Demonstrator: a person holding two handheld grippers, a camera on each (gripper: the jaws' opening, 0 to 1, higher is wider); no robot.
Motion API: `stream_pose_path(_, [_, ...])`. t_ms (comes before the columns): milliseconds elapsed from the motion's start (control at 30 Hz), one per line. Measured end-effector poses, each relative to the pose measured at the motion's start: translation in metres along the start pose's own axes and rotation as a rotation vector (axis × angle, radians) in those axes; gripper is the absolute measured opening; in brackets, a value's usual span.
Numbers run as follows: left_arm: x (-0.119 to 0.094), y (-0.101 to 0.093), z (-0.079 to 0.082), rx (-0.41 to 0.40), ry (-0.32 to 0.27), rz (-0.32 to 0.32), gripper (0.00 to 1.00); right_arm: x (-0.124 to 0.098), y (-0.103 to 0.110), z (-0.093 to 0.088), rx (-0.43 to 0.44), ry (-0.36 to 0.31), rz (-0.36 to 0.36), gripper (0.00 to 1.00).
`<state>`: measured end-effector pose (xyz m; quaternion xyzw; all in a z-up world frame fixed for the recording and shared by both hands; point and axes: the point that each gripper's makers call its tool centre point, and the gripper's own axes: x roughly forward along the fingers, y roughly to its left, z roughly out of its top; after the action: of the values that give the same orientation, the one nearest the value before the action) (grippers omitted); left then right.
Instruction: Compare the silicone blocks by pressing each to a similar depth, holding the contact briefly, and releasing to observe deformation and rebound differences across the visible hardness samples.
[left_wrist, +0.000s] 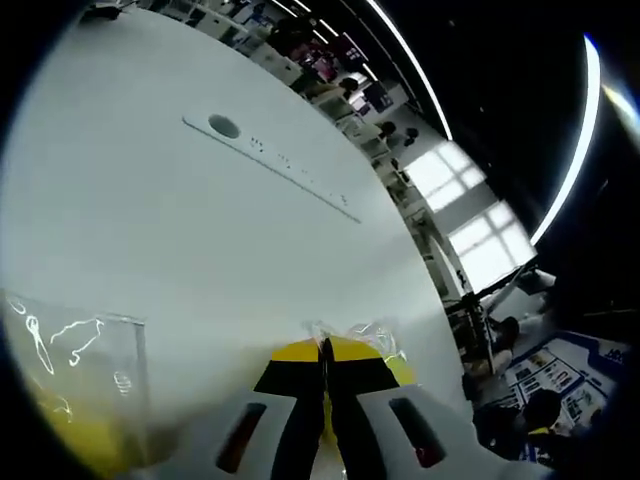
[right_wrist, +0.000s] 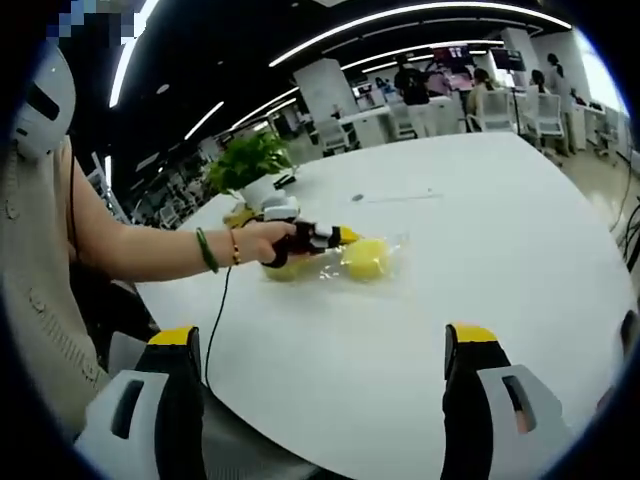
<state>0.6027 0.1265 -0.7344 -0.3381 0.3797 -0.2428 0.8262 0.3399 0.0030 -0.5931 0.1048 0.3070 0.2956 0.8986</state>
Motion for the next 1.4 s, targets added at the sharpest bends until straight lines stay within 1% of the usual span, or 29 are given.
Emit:
stream_pose_path(167, [0.0, 0.0, 0.001, 0.004, 0.006, 0.004, 0.0, 0.0, 0.003, 0.0, -0.001, -0.002, 0.003, 0.95])
stream_pose_path(267, [-0.001, 0.0, 0.001, 0.005, 0.01, 0.009, 0.0, -0.001, 0.004, -0.003, -0.014, 0.017, 0.004, 0.95])
stream_pose_path(467, [-0.006, -0.002, 0.002, 0.043, 0.017, 0.034, 0.0, -0.005, 0.005, 0.0, -0.012, 0.002, 0.0, 0.94])
stream_pose_path(533, [-0.007, -0.001, 0.002, 0.048, 0.017, 0.045, 0.0, -0.005, 0.006, -0.002, -0.014, 0.009, 0.003, 0.94])
stream_pose_path(800, [-0.009, -0.001, 0.002, 0.063, 0.01, 0.059, 0.01, -0.008, 0.007, -0.002, -0.011, -0.002, -0.001, 0.94])
stream_pose_path(867, [-0.01, -0.001, 0.003, 0.074, 0.009, 0.065, 0.05, -0.008, 0.007, -0.002, -0.01, -0.002, -0.001, 0.94])
stream_pose_path(933, [-0.012, -0.001, 0.005, 0.088, 0.011, 0.068, 0.12, -0.008, 0.007, -0.002, -0.011, -0.002, 0.0, 0.93])
stream_pose_path(967, [-0.013, -0.003, 0.005, 0.091, 0.014, 0.057, 0.14, -0.007, 0.007, -0.002, -0.012, -0.002, 0.002, 0.93])
stream_pose_path(1000, [-0.014, -0.008, 0.006, 0.083, 0.011, 0.031, 0.16, -0.007, 0.008, -0.002, -0.013, 0.001, 0.006, 0.93])
stream_pose_path(1033, [-0.014, -0.009, 0.006, 0.08, 0.011, 0.026, 0.18, -0.006, 0.01, -0.004, -0.014, 0.011, 0.012, 0.93])
stream_pose_path(1067, [-0.017, -0.011, 0.006, 0.085, 0.014, 0.025, 0.21, -0.005, 0.012, -0.006, -0.012, 0.027, 0.024, 0.92])
stream_pose_path(1100, [-0.02, -0.011, 0.007, 0.111, 0.016, 0.033, 0.24, -0.004, 0.012, -0.006, -0.015, 0.025, 0.024, 0.91])
stream_pose_path(1133, [-0.025, -0.009, 0.008, 0.169, 0.017, 0.057, 0.26, -0.004, 0.013, -0.006, -0.019, 0.024, 0.025, 0.91])
stream_pose_path(1167, [-0.028, -0.009, 0.008, 0.183, 0.016, 0.065, 0.27, -0.004, 0.014, -0.005, -0.021, 0.024, 0.027, 0.91])
stream_pose_path(1200, [-0.034, -0.014, 0.009, 0.166, 0.009, 0.058, 0.28, -0.004, 0.016, -0.004, -0.023, 0.022, 0.032, 0.91])
stream_pose_path(1267, [-0.045, -0.02, 0.011, 0.173, 0.0, 0.053, 0.3, -0.004, 0.019, -0.003, -0.028, 0.024, 0.04, 0.91])
stream_pose_path(1333, [-0.056, -0.021, 0.015, 0.241, -0.013, 0.068, 0.31, -0.005, 0.022, 0.0, -0.036, 0.02, 0.048, 0.92])
stream_pose_path(1400, [-0.071, -0.032, 0.015, 0.25, -0.023, 0.053, 0.3, -0.006, 0.026, 0.001, -0.036, 0.018, 0.056, 0.92])
